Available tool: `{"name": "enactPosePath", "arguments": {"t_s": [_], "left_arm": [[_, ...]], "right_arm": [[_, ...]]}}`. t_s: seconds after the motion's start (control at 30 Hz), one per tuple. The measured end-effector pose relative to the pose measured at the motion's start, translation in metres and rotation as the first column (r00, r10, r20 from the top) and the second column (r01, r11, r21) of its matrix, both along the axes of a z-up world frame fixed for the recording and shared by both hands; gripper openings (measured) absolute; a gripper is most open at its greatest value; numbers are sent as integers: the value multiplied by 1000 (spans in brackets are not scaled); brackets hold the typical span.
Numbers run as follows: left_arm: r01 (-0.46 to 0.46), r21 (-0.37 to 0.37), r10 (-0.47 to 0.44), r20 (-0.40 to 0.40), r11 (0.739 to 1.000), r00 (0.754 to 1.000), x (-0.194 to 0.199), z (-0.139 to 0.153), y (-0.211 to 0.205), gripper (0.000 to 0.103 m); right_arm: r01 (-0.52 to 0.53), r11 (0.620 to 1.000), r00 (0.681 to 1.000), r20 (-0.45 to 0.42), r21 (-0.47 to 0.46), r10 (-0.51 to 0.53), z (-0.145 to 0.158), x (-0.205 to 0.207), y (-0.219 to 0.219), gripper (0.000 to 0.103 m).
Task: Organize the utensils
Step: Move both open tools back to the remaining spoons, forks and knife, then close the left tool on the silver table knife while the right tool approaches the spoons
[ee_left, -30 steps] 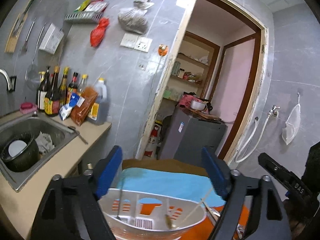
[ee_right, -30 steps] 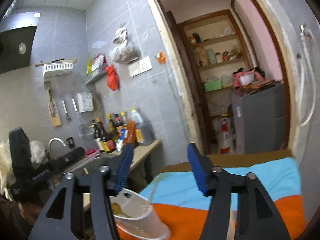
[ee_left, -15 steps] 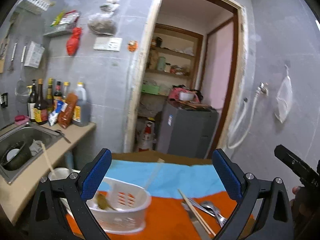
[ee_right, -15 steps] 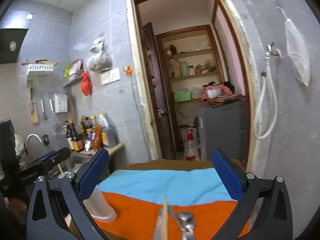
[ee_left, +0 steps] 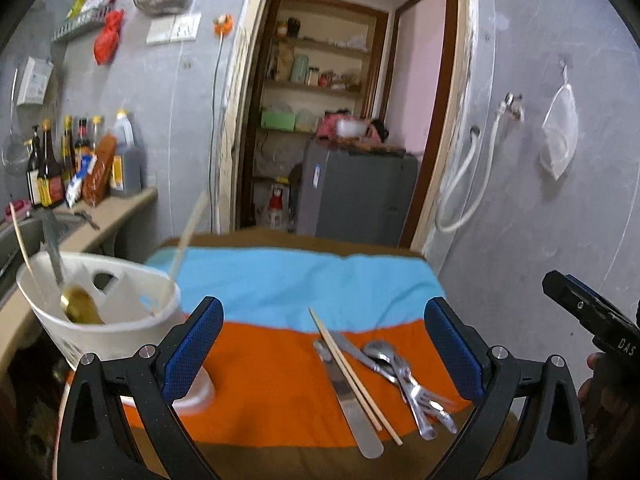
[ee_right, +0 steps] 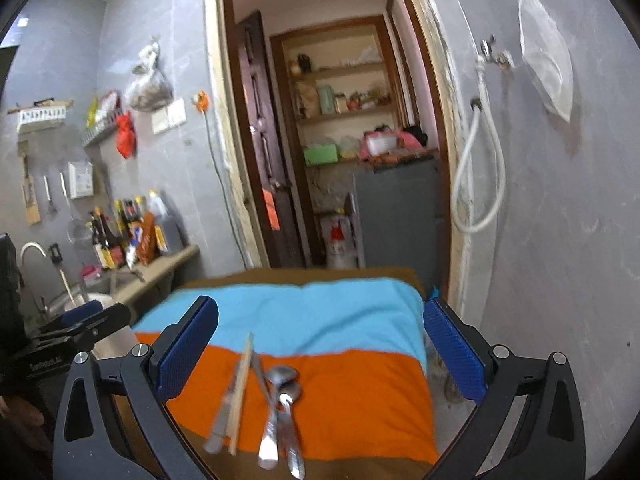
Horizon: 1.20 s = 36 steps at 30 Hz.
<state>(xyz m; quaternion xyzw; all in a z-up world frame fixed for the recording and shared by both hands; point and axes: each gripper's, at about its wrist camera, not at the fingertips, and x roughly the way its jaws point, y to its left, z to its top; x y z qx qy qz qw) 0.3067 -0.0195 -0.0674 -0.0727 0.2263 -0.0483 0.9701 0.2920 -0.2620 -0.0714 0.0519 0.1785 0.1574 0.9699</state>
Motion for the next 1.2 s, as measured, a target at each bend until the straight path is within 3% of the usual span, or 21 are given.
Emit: {"name": "enactPosePath", "arguments": {"t_s": [0.37, 0.7, 0.97, 1.07, 1.2], "left_arm": [[-3, 11, 5, -170, 1000, 985, 32, -59, -7, 98], [9, 30, 1, -322, 1000, 947, 48, -96, -8, 97], [13, 107, 35, -436, 994, 899, 63, -117, -19, 86], [26, 125, 31, -436, 992, 899, 63, -118, -22, 86], [56, 138, 10, -437, 989, 900, 65, -119, -28, 86]], "right_arm": [[-35, 999, 982, -189, -35, 27, -61, 30, -6, 103], [-127, 991, 944, -312, -46, 106, -90, 52, 9, 69], [-159, 987, 924, -358, -36, 136, -98, 60, 13, 64], [-167, 985, 919, -367, -33, 144, -99, 63, 14, 62], [-188, 982, 908, -386, -26, 164, -101, 66, 15, 48]]}}
